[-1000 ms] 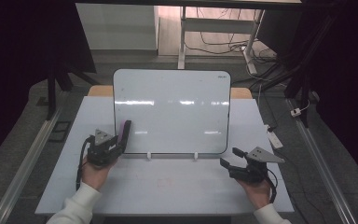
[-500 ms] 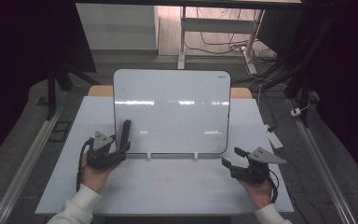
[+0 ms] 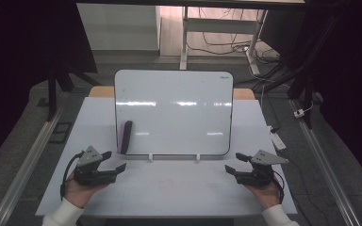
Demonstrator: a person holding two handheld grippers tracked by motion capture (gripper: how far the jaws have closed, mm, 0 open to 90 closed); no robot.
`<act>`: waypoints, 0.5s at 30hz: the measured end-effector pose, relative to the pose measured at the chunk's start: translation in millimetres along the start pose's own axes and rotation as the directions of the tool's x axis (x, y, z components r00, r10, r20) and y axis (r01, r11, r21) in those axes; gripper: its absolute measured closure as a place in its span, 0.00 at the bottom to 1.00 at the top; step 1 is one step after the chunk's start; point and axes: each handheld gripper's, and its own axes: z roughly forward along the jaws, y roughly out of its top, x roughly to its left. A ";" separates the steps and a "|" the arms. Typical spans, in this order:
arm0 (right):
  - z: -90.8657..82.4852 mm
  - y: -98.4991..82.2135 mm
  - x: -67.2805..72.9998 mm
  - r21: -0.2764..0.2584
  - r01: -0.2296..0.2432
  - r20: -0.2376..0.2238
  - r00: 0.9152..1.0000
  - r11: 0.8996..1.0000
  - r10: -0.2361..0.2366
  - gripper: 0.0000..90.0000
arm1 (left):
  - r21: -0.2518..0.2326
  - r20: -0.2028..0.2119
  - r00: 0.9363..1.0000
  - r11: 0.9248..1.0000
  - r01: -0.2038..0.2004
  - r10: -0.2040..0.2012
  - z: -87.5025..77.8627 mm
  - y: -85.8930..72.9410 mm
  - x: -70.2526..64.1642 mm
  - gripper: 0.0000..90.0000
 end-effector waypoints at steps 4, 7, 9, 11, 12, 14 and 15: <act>-3.3 -1.0 -1.9 0.003 0.010 -0.004 1.000 1.000 -0.010 0.33 | 0.001 0.011 1.000 1.000 0.007 -0.007 -3.6 -5.8 4.9 0.29; -5.4 -2.0 -2.5 -0.001 0.012 0.000 1.000 1.000 -0.012 0.33 | -0.004 0.006 1.000 1.000 0.010 -0.010 -5.6 -6.4 6.0 0.29; -6.3 -2.0 -2.9 -0.006 0.007 0.000 1.000 1.000 -0.007 0.33 | -0.003 0.005 1.000 1.000 0.012 -0.012 -5.7 -5.9 5.5 0.29; -6.7 -1.6 -3.2 -0.009 0.009 -0.002 1.000 1.000 -0.009 0.33 | 0.001 0.000 1.000 1.000 0.016 -0.016 -4.6 -5.9 4.9 0.29; -7.0 -1.3 -3.0 -0.006 0.013 -0.002 1.000 1.000 -0.013 0.33 | 0.004 0.000 1.000 1.000 0.016 -0.016 -4.2 -6.1 4.7 0.29; -7.1 -1.0 -2.5 -0.008 0.011 -0.004 1.000 1.000 -0.011 0.33 | 0.007 -0.001 1.000 1.000 0.016 -0.016 -3.7 -6.3 4.5 0.29; -7.1 -0.9 -2.3 -0.009 0.012 -0.003 1.000 1.000 -0.012 0.33 | 0.007 -0.005 1.000 1.000 0.015 -0.015 -3.6 -6.4 4.3 0.29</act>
